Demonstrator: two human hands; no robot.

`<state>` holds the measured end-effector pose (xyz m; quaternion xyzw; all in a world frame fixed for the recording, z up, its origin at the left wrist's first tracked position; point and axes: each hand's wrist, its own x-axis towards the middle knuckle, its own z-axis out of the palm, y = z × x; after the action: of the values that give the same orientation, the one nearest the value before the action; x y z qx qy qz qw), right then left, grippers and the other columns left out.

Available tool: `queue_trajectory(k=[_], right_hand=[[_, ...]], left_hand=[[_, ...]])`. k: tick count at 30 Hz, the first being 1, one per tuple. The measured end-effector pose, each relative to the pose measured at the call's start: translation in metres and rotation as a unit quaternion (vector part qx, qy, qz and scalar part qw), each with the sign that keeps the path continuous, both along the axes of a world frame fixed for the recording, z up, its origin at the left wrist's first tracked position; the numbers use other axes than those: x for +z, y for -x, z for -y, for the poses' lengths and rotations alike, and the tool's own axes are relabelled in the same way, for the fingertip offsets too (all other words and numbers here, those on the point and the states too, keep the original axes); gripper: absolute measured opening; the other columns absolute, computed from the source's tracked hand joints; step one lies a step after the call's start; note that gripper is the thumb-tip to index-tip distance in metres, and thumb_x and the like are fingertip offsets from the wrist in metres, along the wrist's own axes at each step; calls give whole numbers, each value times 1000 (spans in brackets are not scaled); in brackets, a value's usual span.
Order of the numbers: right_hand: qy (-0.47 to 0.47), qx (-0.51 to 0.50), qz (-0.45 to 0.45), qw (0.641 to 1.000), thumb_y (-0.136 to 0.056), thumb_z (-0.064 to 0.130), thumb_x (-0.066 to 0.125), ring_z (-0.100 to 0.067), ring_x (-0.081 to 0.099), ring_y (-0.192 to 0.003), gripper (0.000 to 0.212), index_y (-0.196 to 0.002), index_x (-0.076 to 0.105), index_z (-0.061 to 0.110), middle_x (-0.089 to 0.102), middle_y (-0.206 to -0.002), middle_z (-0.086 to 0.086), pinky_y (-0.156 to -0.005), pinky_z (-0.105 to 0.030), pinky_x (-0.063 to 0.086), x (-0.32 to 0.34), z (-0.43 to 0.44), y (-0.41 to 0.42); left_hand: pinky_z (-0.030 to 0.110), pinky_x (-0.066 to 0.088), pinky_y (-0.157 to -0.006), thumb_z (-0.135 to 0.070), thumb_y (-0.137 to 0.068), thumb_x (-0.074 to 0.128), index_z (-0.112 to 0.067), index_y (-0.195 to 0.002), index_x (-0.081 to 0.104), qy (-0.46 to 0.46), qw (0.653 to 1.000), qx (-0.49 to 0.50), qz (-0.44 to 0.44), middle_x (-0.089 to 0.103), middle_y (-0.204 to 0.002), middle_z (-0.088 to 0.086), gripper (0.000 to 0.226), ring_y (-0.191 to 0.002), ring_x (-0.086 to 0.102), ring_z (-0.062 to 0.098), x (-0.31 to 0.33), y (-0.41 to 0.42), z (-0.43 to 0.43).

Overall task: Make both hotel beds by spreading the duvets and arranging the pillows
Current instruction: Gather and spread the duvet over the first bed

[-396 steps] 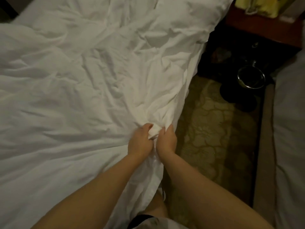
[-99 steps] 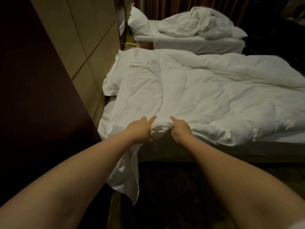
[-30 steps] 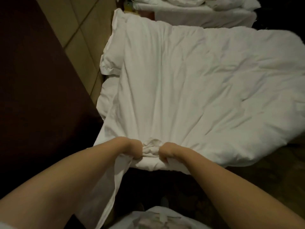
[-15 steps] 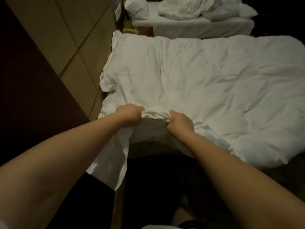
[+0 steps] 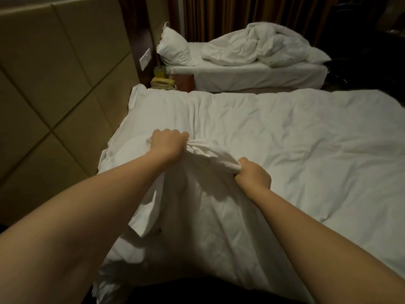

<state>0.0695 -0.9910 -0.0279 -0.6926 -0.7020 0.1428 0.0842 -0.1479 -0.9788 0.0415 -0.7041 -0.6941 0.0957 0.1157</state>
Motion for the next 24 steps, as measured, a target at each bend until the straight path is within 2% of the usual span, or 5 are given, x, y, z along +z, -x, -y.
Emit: queue_trajectory(k=[7, 12, 16, 19, 24], right_hand=[[143, 63, 54, 986, -92, 37, 45, -28, 58, -105, 33, -116, 60, 21, 61, -120, -8, -77, -31, 43, -12, -153, 1], [-65, -38, 29, 997, -97, 18, 38, -32, 55, -114, 30, -119, 59, 17, 58, -126, -11, -86, -36, 42, 106, -318, 60], [-271, -61, 24, 960, -96, 29, 49, -32, 32, -132, 54, -145, 29, 22, 34, -145, -14, -107, -46, 24, 232, -431, 121], [-222, -19, 120, 967, -90, 41, 60, -29, 5, -146, 94, -152, -8, 24, 2, -160, -7, -115, -52, 8, 238, -461, 139], [-173, 34, 171, 969, -95, 35, 53, -26, -8, -147, 87, -151, -12, 25, -14, -160, -1, -115, -54, -2, 169, -465, 114]], left_hand=[[35, 39, -92, -21, -94, 41, -21, -122, 55, 141, 989, 51, 11, 56, -125, 4, 31, -116, 53, 24, -15, 21, -139], [41, 35, -98, -16, -97, 39, -18, -128, 49, -44, 992, 104, 62, 51, -131, 8, 33, -121, 47, 28, 57, 46, -293], [58, 18, -109, -14, -98, 42, -11, -151, -1, -191, 976, 103, 35, 1, -159, 10, 69, -144, 10, 29, 158, 40, -416], [59, 8, -112, -23, -100, 35, -8, -149, -14, -162, 980, 101, 53, -15, -158, 10, 71, -146, -8, 27, 156, 13, -446], [56, 5, -115, -34, -100, 37, -7, -147, -20, -64, 991, 110, 41, -22, -156, 10, 78, -145, -16, 25, 78, -19, -445]])
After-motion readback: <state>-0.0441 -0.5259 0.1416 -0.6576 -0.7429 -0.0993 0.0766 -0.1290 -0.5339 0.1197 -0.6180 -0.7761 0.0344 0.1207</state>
